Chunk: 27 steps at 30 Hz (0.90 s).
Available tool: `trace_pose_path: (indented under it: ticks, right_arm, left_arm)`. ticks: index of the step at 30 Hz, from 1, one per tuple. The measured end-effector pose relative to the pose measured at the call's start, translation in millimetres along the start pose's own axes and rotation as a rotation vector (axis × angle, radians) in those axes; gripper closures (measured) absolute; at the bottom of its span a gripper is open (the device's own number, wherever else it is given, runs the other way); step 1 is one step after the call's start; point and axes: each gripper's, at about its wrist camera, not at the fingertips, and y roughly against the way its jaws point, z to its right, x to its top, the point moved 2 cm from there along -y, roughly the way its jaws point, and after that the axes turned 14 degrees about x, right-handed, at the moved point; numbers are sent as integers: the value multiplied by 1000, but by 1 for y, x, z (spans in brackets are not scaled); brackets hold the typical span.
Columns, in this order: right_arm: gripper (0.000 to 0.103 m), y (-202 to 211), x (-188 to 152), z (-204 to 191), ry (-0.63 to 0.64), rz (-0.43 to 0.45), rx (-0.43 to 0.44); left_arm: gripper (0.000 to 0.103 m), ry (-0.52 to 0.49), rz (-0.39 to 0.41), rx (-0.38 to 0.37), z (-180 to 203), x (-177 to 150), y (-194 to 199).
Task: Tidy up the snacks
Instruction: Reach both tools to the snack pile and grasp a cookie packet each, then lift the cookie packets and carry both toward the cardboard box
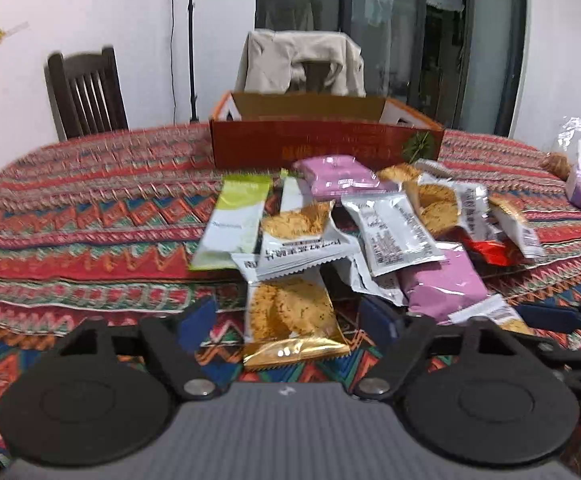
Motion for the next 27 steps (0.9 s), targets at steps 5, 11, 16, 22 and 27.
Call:
trace_pose_path:
  ticks: [5, 11, 16, 22, 27]
  right_arm:
    - [60, 4, -3, 12, -2, -7, -5]
    - [62, 7, -10, 20, -18, -30, 0]
    - [62, 11, -13, 21, -4, -29, 2]
    - [59, 20, -18, 18, 12, -37, 9]
    - [63, 38, -19, 10, 28, -3, 54]
  left_arm:
    - [53, 18, -20, 13, 1, -3, -17]
    - [63, 66, -22, 18, -9, -10, -3]
    - [63, 82, -32, 10, -17, -32, 34]
    - [63, 82, -12, 16, -18, -51, 79]
    - [63, 78, 48, 35, -15, -46, 105]
